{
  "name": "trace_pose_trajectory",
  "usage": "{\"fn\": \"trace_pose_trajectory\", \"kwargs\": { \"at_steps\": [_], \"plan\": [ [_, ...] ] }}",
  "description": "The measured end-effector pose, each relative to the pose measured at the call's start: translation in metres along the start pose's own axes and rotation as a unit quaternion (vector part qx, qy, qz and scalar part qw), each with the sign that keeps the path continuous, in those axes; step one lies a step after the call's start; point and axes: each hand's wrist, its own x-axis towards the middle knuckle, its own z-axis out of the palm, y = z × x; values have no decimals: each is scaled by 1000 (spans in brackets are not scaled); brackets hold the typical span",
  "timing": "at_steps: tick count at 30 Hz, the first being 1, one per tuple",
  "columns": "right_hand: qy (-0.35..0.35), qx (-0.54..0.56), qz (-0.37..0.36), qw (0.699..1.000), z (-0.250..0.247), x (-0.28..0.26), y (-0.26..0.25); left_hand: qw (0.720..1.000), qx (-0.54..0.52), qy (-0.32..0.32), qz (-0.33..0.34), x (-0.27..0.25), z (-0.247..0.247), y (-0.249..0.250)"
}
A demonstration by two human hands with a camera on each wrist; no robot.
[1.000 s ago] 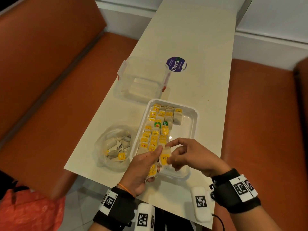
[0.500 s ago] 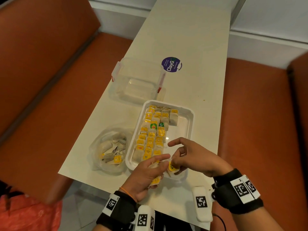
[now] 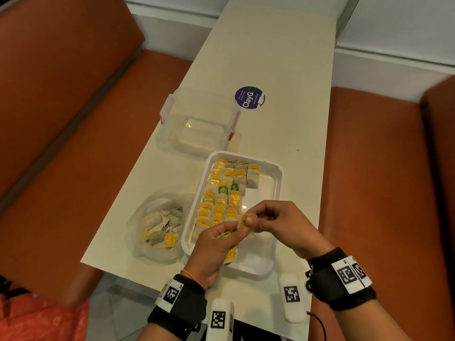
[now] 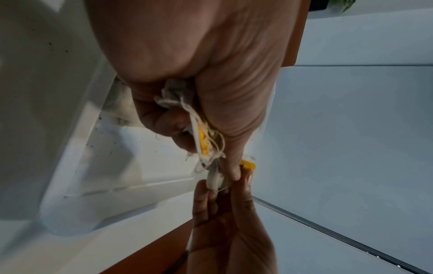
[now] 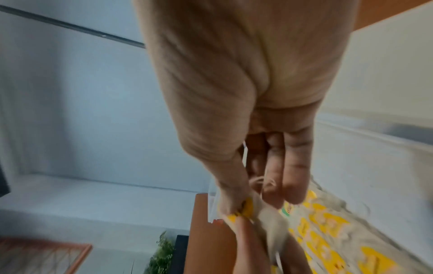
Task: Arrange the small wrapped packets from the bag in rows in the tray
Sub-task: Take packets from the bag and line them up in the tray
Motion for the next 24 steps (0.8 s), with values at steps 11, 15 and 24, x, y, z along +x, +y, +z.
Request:
{"fn": "trace_pose_trajectory", "kwargs": {
  "at_steps": [11,15,24],
  "plan": [
    [122,-126,-1,984,-2,51,30,995,-20,90,-49,4,-29,0],
    [172,-124,33,977,1,85,41,993,-3,105,-46,7,-36,-1],
    [264,-111,99,953,14,134,54,994,-19,104,-41,6,-40,3]
  ]
}}
